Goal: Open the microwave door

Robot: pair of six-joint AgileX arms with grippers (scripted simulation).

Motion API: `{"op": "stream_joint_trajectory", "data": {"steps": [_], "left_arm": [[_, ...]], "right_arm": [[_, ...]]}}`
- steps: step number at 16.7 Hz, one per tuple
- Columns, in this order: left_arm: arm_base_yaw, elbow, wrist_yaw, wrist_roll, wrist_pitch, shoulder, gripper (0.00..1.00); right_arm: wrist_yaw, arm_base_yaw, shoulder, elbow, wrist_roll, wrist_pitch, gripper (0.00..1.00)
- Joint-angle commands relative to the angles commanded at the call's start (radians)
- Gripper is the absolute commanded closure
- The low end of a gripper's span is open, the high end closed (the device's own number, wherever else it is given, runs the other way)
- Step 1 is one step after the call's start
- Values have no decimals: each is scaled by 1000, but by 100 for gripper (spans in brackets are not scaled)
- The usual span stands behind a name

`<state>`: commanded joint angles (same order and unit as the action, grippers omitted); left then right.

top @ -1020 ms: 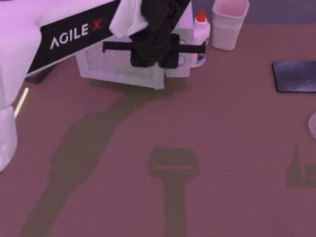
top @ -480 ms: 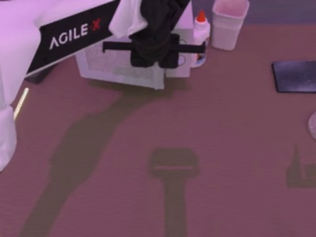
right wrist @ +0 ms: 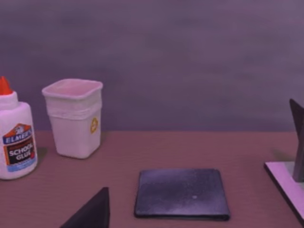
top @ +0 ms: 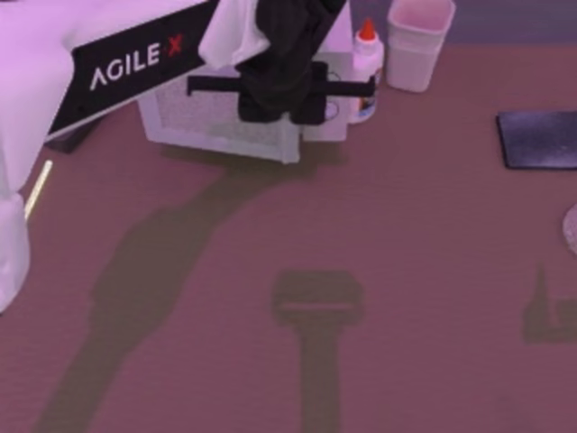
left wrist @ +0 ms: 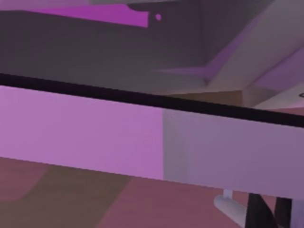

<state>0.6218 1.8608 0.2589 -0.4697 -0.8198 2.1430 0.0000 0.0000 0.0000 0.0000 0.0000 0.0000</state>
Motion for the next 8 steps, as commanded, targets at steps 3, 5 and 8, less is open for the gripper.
{"op": "stream_joint_trajectory", "data": {"steps": [3,5,8], "left_arm": [[0,0,0,0,0,0,100],[7,-2,-5,-4,0,5,100],[2,-35,-11,23,20,-21,100]], "right_arm": [[0,0,0,0,0,0,0],[0,0,0,0,0,0,0],[0,0,0,0,0,0,0]]}}
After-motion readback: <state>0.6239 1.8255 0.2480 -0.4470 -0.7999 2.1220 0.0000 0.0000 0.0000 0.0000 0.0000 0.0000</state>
